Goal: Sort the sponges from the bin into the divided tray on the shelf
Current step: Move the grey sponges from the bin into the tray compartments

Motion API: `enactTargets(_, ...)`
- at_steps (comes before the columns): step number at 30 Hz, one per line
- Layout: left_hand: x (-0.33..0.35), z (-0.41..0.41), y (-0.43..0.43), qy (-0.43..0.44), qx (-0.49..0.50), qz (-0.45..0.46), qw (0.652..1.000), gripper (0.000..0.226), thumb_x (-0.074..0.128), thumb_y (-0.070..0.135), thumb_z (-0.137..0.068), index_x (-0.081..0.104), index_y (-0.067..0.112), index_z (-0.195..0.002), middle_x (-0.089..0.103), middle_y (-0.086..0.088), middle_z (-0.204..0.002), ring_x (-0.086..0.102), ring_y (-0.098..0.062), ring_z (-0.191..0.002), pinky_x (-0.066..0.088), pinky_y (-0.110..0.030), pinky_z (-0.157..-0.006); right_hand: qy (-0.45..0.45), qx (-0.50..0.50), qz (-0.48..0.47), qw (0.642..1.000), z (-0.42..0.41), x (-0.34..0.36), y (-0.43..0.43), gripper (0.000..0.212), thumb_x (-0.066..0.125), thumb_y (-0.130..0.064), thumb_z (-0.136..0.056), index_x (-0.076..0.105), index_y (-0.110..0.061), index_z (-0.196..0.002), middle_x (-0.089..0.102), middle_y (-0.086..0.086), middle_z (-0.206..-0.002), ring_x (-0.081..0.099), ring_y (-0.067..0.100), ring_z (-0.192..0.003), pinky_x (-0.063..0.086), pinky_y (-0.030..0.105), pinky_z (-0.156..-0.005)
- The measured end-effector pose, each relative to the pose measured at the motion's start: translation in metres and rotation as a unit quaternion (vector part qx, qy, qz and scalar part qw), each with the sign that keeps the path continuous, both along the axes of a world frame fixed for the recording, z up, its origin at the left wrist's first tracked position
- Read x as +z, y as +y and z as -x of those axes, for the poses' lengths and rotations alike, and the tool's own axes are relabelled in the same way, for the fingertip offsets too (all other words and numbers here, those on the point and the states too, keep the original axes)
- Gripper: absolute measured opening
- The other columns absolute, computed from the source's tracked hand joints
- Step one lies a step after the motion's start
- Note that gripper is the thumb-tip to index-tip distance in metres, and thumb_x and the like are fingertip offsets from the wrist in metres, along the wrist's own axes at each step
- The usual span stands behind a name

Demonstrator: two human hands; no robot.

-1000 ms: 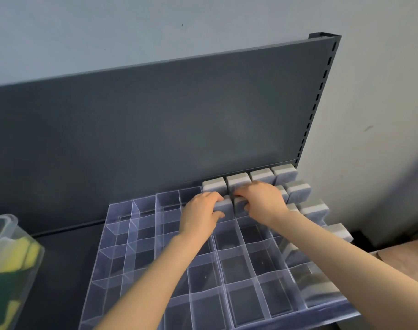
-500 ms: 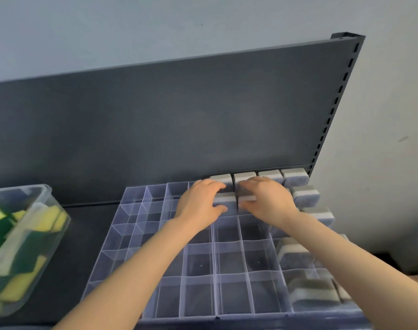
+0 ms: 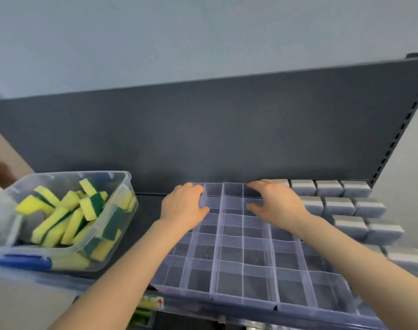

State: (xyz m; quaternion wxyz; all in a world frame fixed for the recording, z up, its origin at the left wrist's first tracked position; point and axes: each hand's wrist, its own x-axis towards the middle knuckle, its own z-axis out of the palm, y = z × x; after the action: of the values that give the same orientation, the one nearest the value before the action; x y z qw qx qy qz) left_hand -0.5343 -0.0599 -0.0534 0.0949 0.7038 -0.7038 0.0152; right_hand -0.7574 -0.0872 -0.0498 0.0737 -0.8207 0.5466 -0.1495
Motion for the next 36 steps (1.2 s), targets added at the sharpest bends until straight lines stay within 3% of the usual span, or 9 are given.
enactTargets(7,0.016,-0.116,0.051,-0.021,0.039,0.005,0.999,0.047,0.061,0.047,-0.084,0.053,0.030,-0.127,0.057,0.005,-0.122,0.055,-0.021,-0.110,0.047,-0.033,-0.079,0.003,0.024,0.010,1.000,-0.112,0.012,0.034,0.042,0.058,-0.036,-0.087,0.056,-0.022,-0.125,0.060,0.000,-0.125,0.053,0.023,-0.115,0.049,0.039,-0.091)
enactTargets(11,0.021,-0.176,0.075,-0.021,0.054,0.006,0.998,0.045,0.062,0.047,-0.082,0.055,0.032,-0.123,0.057,0.006,-0.120,0.056,-0.020,-0.108,0.038,-0.029,-0.068,-0.005,0.028,0.013,1.000,-0.171,0.013,0.055,0.041,0.057,-0.035,-0.087,0.056,-0.023,-0.126,0.060,-0.002,-0.127,0.055,0.022,-0.115,0.050,0.036,-0.089)
enactTargets(17,0.027,-0.254,0.106,-0.014,0.057,0.016,0.998,0.032,0.062,0.042,-0.081,0.062,0.031,-0.112,0.062,0.009,-0.110,0.058,-0.019,-0.098,0.039,-0.028,-0.062,-0.013,0.047,0.005,0.999,-0.252,0.014,0.081,0.043,0.058,-0.036,-0.086,0.055,-0.023,-0.127,0.059,-0.003,-0.127,0.054,0.021,-0.116,0.050,0.037,-0.089)
enactTargets(22,0.023,-0.313,0.117,-0.003,0.061,0.005,0.998,0.036,0.061,0.044,-0.083,0.059,0.033,-0.117,0.061,0.010,-0.114,0.058,-0.017,-0.099,0.041,-0.028,-0.063,-0.028,0.070,0.006,0.997,-0.312,0.016,0.092,0.035,0.059,-0.034,-0.084,0.061,-0.022,-0.116,0.064,-0.001,-0.117,0.058,0.023,-0.107,0.052,0.039,-0.084)
enactTargets(32,0.009,-0.431,0.086,0.059,0.094,0.002,0.994,0.041,0.062,0.041,-0.084,0.055,0.035,-0.124,0.060,0.012,-0.121,0.058,-0.014,-0.103,0.046,-0.029,-0.069,-0.012,0.134,0.022,0.991,-0.428,0.015,0.060,0.034,0.058,-0.034,-0.085,0.060,-0.023,-0.117,0.064,-0.002,-0.112,0.060,0.021,-0.100,0.053,0.036,-0.077)
enactTargets(36,0.004,-0.474,0.068,0.073,0.104,-0.039,0.991,0.037,0.061,0.033,-0.087,0.056,0.035,-0.124,0.060,0.011,-0.123,0.056,-0.014,-0.108,0.051,-0.036,-0.080,0.000,0.156,0.014,0.988,-0.468,0.007,0.039,0.035,0.057,-0.033,-0.085,0.059,-0.024,-0.119,0.064,-0.001,-0.115,0.058,0.022,-0.104,0.052,0.038,-0.081)
